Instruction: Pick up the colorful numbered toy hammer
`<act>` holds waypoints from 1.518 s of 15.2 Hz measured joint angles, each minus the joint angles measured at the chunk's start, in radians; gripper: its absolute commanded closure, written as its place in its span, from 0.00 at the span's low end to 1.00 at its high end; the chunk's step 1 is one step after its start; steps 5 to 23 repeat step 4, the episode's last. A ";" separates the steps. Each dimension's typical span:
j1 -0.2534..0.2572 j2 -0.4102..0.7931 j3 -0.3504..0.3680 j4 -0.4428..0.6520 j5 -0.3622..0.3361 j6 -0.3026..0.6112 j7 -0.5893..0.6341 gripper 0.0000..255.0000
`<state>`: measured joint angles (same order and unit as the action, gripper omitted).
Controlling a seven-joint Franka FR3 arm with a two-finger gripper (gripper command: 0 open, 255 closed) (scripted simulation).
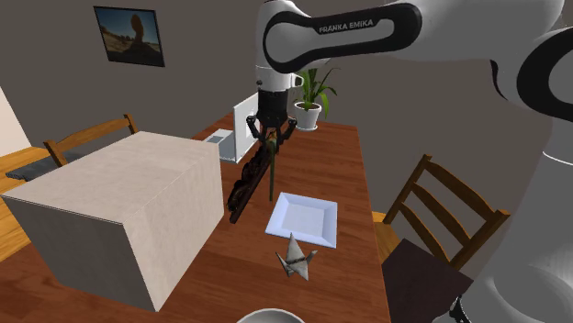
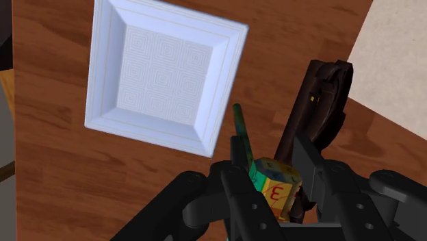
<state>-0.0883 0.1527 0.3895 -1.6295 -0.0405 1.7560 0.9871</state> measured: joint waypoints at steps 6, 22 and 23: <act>0.003 0.003 0.002 0.056 -0.001 -0.053 0.003 1.00; 0.003 0.003 0.002 0.056 -0.001 -0.053 0.003 1.00; 0.003 0.003 0.002 0.056 -0.001 -0.053 0.003 1.00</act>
